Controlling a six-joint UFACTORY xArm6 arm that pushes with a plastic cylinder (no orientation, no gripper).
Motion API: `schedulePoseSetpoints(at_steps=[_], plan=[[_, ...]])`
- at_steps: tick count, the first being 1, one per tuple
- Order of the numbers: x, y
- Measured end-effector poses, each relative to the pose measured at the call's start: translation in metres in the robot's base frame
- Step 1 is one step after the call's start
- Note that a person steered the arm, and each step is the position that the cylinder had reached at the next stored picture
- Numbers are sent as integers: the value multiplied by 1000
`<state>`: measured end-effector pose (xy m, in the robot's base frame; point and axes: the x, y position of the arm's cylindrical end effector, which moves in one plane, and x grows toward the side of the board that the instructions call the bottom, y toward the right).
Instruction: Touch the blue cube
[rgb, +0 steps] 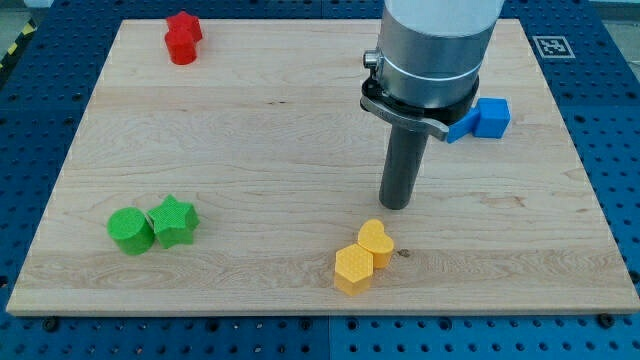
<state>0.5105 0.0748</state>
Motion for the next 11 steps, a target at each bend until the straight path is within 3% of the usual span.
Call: schedulePoseSetpoints(at_steps=[2,4,5,6,7,11], plan=[[-15,-6],[-171,-12],[-207,54],[-183,129],[-144,145],[-114,141]])
